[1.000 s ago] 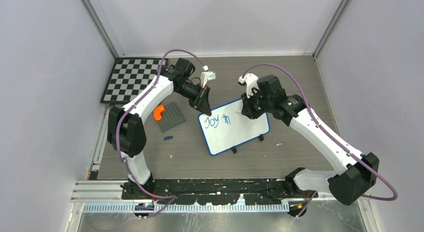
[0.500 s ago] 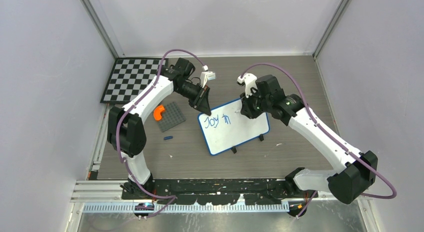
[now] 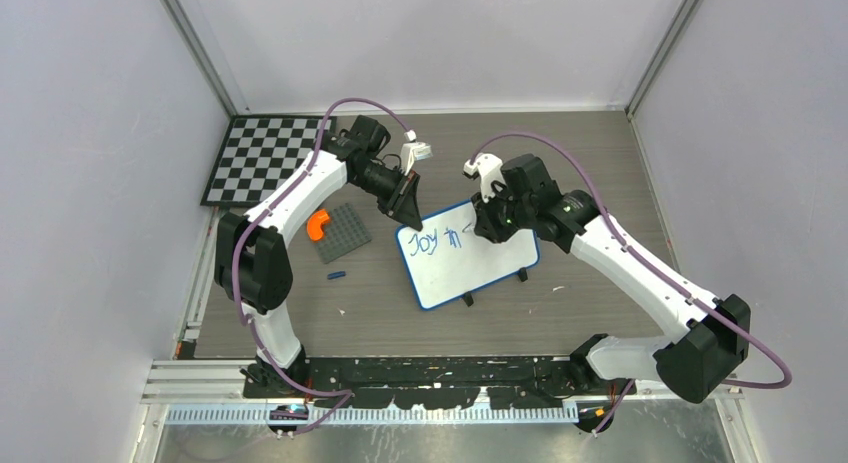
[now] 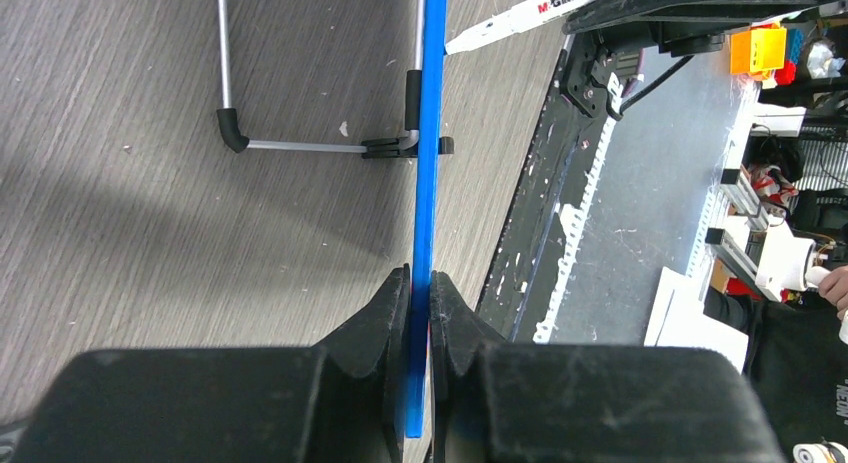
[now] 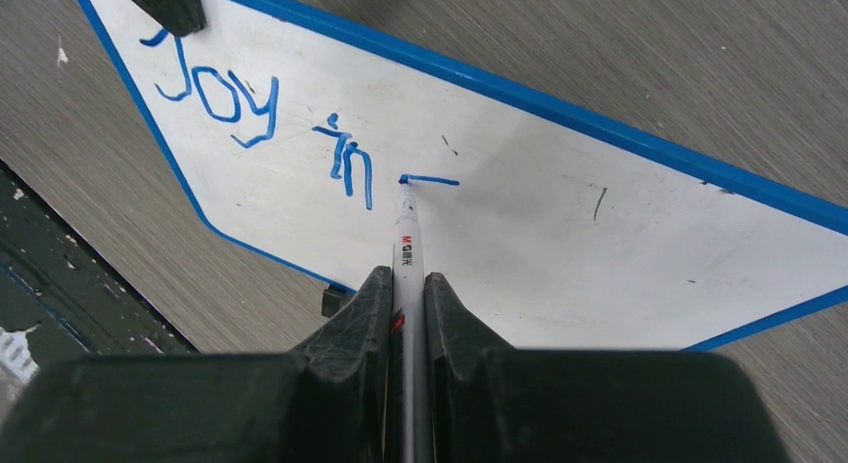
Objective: Write a sentence on the whiteboard
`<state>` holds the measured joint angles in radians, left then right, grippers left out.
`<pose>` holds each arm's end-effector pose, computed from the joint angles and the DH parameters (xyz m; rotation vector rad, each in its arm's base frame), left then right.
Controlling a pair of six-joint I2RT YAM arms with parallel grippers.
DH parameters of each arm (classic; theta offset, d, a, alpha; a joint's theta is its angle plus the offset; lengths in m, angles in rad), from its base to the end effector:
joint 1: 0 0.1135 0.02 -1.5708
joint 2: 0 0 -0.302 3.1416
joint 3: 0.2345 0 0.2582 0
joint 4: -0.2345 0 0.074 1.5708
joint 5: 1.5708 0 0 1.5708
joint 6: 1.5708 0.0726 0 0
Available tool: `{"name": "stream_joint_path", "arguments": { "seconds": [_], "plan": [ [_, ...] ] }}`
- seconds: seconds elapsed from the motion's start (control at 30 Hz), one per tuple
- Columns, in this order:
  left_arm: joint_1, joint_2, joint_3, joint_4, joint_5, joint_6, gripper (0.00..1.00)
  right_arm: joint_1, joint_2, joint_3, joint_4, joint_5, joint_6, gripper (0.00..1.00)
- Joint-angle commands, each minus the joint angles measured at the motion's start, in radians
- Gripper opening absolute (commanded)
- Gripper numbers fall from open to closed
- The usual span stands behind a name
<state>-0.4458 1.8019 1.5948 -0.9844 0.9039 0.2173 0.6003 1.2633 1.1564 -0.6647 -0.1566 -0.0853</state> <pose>0.3285 -0.2202 0.3041 1.0681 2.3632 -1.3019 0.2322 0.1727 0.3326 -0.8710 2.2069 0.4349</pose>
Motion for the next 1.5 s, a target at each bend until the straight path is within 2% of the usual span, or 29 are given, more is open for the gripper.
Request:
{"name": "stream_joint_path", "arguments": {
  "seconds": [0.0,0.37,0.67,0.93,1.27,1.47],
  "plan": [
    [-0.027,0.002,-0.015,-0.01,-0.025,0.001,0.0,0.001,-0.01,-0.03,0.036,0.068,-0.042,0.0],
    [-0.028,0.004,-0.012,-0.011,-0.026,-0.001,0.0,-0.035,-0.052,-0.045,0.018,0.108,-0.052,0.0],
    [-0.028,0.004,-0.009,-0.011,-0.026,-0.001,0.0,-0.025,-0.026,-0.064,0.002,0.048,-0.046,0.0],
    [-0.027,0.001,-0.011,-0.011,-0.028,-0.001,0.0,0.023,0.025,-0.005,0.01,0.029,-0.036,0.0],
    [-0.028,-0.002,-0.013,-0.016,-0.025,0.002,0.0,-0.007,-0.042,0.031,-0.063,-0.039,-0.064,0.0],
    [-0.028,0.001,-0.012,-0.016,-0.021,0.001,0.0,-0.02,-0.044,0.028,-0.072,0.017,-0.085,0.0]
  ]
}}
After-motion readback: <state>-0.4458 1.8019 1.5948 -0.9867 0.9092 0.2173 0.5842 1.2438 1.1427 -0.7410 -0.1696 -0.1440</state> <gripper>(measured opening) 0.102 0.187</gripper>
